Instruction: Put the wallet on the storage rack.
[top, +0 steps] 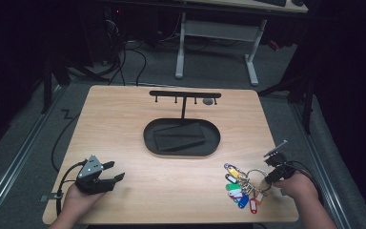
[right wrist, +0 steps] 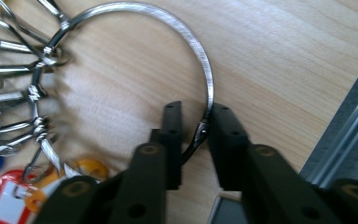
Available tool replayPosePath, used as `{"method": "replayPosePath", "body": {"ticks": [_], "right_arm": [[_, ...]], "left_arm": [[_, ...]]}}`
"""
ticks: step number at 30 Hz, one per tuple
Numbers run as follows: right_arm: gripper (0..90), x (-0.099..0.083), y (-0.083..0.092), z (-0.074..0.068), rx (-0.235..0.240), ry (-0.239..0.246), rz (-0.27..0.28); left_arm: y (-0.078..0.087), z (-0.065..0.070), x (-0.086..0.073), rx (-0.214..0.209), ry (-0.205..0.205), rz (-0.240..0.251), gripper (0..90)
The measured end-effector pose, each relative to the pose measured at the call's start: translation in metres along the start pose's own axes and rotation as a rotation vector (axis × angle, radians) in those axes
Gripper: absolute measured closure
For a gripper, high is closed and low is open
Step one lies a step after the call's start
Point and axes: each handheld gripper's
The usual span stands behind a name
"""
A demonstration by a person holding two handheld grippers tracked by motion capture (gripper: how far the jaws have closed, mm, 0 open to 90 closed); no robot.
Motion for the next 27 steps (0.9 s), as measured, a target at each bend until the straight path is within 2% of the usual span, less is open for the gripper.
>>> {"method": "replayPosePath", "body": {"ticks": [3,9,16,21,27], "right_arm": [[84.9,0.001,0.008,-0.008,-0.010,0.049,0.005],[84.9,0.005,0.030,-0.023,-0.015,0.087,0.048],[84.8,0.010,0.054,-0.042,-0.021,0.151,0.059],[84.8,0.014,0.076,-0.052,0.011,0.174,0.079],[84.7,0.018,0.094,-0.064,0.016,0.207,0.074]], "left_arm": [[-0.001,0.002,0.001,-0.005,-0.011,-0.006,38.2],[-0.002,0.003,0.001,-0.007,-0.018,-0.005,38.3],[-0.001,0.003,0.001,-0.012,-0.015,-0.001,38.3],[-0.001,0.003,0.002,-0.022,-0.018,-0.002,38.3],[-0.001,0.004,0.002,-0.026,-0.014,0.009,38.3]]}}
Point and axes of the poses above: each handheld gripper's, and its own axes: y roughly backward along the jaws, x roughly out of its top, z roughly to its right, and after that the axes turned 7 degrees about -y, right-handed
